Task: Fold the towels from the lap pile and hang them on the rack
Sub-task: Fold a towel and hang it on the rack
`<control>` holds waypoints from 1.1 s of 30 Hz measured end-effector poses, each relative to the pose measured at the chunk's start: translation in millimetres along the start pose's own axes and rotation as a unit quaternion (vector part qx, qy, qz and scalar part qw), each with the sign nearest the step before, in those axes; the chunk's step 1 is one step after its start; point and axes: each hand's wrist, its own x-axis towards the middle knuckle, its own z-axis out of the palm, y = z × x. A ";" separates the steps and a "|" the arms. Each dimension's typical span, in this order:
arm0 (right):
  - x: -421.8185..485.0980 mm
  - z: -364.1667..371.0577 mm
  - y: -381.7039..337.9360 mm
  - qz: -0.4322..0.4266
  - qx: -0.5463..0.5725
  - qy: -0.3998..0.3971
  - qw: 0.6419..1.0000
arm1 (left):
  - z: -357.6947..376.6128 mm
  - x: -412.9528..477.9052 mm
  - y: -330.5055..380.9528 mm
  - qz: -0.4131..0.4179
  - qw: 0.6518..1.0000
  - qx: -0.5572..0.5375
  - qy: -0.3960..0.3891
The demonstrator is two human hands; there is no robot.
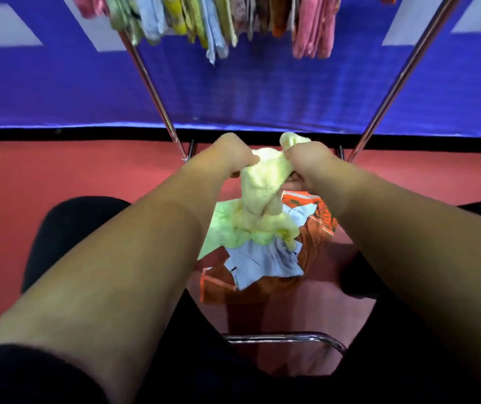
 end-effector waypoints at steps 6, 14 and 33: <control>-53.4 -26.3 -34.9 -0.047 -0.179 -0.048 0.982 | -39.5 -44.8 26.2 0.203 0.964 -0.159 0.065; -39.2 -37.5 -16.9 -0.204 -0.166 -0.101 0.960 | -20.7 -69.7 15.6 0.321 0.945 -0.067 0.021; -25.6 -53.2 -23.7 -0.319 -0.424 0.020 0.847 | -47.5 -56.9 -12.6 0.181 0.964 0.149 0.122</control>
